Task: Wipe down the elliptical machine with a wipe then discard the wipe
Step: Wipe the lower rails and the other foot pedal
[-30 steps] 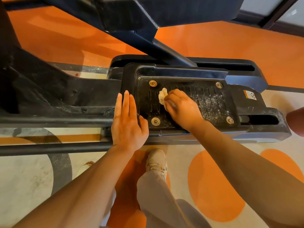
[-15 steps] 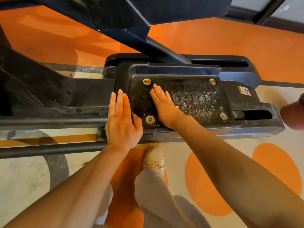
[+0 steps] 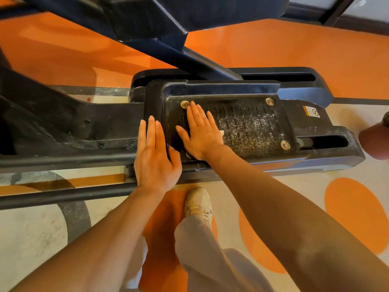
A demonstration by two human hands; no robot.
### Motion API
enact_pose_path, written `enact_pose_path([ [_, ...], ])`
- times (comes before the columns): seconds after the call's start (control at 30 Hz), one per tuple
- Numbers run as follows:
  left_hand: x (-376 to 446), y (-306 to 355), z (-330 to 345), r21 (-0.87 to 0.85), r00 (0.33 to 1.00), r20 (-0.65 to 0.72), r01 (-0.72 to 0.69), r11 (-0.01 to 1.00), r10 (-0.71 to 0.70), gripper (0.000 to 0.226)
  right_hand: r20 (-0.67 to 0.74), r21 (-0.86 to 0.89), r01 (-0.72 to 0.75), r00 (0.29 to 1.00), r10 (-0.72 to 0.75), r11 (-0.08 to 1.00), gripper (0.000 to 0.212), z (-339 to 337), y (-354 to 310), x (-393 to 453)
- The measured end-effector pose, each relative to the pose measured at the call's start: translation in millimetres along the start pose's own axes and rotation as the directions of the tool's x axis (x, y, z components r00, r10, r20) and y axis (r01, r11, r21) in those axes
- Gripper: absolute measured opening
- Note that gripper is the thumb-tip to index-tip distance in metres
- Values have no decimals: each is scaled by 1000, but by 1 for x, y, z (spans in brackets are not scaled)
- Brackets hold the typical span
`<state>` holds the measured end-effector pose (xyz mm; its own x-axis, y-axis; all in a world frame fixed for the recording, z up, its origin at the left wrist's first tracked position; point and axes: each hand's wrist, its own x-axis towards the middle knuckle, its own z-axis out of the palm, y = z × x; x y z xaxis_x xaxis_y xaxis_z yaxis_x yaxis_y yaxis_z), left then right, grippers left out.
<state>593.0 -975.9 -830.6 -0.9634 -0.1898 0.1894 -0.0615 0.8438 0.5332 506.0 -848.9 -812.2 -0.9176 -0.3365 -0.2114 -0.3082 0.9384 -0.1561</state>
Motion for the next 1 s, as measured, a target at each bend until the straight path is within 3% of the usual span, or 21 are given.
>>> enact_pose_path([
  [0.33,0,1,-1,20,1000,2,-4,1000,4,67,259,130,-43,966,8,991,74,-9,17,-27],
  [0.57,0,0,-2,20,1000,8,-10,1000,10,67,125,20,-71,990,68,997,76,-7,14,-3],
  [0.83,-1,1,-2,28,1000,10,-14,1000,14,68,274,37,-72,960,59,997,72,-13,29,-26],
  [1.0,0,0,-2,28,1000,7,-22,999,22,67,169,-21,-128,977,129,992,74,-13,26,-10],
])
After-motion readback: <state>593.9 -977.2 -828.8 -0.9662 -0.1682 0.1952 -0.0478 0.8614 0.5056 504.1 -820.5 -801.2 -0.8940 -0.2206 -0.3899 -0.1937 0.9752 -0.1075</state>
